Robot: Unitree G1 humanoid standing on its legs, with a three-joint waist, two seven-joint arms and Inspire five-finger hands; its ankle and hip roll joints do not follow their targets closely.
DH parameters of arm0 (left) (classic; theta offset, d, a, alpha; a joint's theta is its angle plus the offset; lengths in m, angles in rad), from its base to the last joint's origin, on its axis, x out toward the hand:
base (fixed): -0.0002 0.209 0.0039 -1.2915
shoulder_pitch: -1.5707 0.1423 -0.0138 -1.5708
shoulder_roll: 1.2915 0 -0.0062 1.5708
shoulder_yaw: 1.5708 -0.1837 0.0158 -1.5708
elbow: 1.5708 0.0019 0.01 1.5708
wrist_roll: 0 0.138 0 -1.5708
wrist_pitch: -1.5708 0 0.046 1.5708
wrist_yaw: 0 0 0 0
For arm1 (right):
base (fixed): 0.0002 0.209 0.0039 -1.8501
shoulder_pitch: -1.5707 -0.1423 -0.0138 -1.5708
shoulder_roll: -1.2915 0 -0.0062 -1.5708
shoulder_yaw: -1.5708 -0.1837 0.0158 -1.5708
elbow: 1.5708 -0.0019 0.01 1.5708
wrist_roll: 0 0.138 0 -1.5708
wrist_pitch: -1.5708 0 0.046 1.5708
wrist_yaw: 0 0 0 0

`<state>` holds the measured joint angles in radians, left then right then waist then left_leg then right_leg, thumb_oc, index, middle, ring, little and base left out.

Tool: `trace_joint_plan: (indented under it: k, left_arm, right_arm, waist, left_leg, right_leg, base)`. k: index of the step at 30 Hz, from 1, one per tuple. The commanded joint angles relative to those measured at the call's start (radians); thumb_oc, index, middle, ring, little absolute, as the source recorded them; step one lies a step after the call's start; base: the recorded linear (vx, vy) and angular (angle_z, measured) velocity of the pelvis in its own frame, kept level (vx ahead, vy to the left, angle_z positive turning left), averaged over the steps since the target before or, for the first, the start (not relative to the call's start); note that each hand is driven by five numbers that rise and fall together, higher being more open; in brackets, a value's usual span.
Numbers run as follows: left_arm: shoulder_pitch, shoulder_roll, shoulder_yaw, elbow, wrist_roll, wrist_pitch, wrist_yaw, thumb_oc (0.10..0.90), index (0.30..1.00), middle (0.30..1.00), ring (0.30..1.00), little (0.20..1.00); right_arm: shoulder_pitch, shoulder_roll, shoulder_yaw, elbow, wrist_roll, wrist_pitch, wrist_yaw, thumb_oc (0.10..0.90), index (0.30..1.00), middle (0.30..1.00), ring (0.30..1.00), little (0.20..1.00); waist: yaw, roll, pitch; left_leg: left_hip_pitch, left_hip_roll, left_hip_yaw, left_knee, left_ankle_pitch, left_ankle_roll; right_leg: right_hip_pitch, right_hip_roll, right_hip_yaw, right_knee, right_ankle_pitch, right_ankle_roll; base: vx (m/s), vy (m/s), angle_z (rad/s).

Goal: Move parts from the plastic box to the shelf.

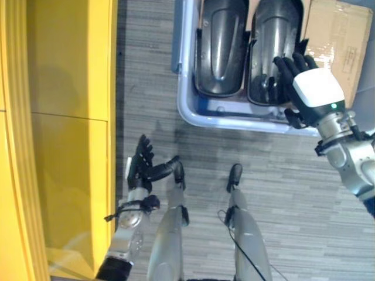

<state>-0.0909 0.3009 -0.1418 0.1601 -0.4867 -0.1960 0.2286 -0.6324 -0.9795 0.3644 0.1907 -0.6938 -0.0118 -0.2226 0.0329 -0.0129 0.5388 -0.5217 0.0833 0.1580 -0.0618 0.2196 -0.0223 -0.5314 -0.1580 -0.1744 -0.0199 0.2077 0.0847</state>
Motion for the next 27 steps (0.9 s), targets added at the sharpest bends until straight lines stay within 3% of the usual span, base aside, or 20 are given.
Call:
trace_joint_plan:
  k: [1, 3, 18, 27]
  left_arm:
    - [0.044, 0.044, 0.034, -0.062, 0.019, -0.067, -0.003, 0.900, 1.000, 1.000, 1.000, 1.000]
    - [0.036, 0.039, 0.023, -0.057, 0.016, -0.069, 0.002, 0.900, 1.000, 1.000, 1.000, 1.000]
    - [0.015, 0.032, 0.011, -0.044, 0.008, -0.078, 0.029, 0.900, 1.000, 1.000, 1.000, 1.000]
    - [0.010, 0.030, 0.004, -0.041, -0.001, -0.083, 0.035, 0.900, 1.000, 1.000, 1.000, 1.000]
  right_arm:
    - [-0.086, -0.026, -0.048, -0.048, -0.023, 0.004, -0.058, 0.900, 1.000, 1.000, 1.000, 1.000]
    - [-0.101, 0.039, -0.046, -0.035, -0.002, 0.012, -0.078, 0.900, 1.000, 1.000, 1.000, 1.000]
    - [-0.168, 0.212, -0.061, 0.080, 0.109, 0.044, -0.164, 0.900, 1.000, 1.000, 1.000, 1.000]
    - [-0.185, 0.250, -0.062, 0.138, 0.147, 0.054, -0.186, 0.900, 1.000, 1.000, 1.000, 1.000]
  waist:
    - [0.002, -0.032, -0.025]
    - [0.006, -0.031, -0.026]
    - [0.017, -0.020, -0.020]
    - [0.019, -0.015, -0.019]
  left_leg:
    - [0.065, 0.034, -0.039, 0.037, -0.062, -0.068]
    - [0.068, 0.034, -0.040, 0.037, -0.068, -0.067]
    - [0.063, 0.031, -0.041, 0.033, -0.067, -0.063]
    - [0.048, 0.030, -0.045, 0.034, -0.060, -0.060]
  right_leg:
    - [0.051, -0.069, -0.011, 0.106, -0.054, 0.082]
    - [0.054, -0.070, -0.012, 0.108, -0.059, 0.083]
    - [0.047, -0.071, -0.012, 0.110, -0.059, 0.082]
    - [0.033, -0.073, -0.010, 0.108, -0.053, 0.079]
  base:
    - [0.00, 0.000, 0.00]
    - [0.00, 0.000, 0.00]
    - [0.00, 0.000, 0.00]
    - [0.00, 0.000, 0.00]
